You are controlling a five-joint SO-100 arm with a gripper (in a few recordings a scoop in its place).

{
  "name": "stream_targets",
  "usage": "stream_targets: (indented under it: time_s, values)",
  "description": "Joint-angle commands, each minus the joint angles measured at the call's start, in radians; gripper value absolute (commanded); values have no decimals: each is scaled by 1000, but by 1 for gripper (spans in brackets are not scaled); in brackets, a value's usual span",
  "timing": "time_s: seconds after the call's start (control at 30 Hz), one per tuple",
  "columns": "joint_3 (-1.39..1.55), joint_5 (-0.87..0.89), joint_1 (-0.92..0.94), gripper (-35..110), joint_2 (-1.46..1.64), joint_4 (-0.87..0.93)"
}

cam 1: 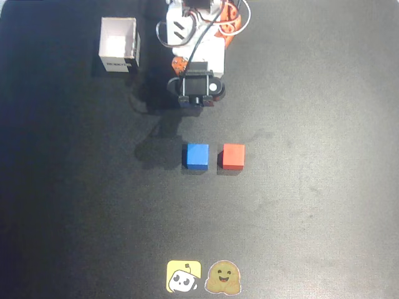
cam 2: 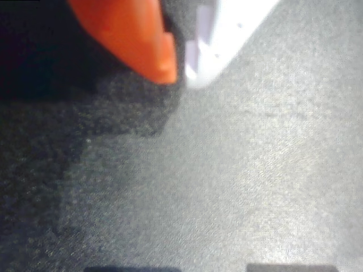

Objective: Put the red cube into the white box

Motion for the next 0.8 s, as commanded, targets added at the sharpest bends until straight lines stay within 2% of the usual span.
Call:
stream_targets:
  time_s: [0.0, 0.77]
  values:
    - [-3, -2, -8, 0, 3, 2]
    - [-3, -3, 2, 0, 3, 2]
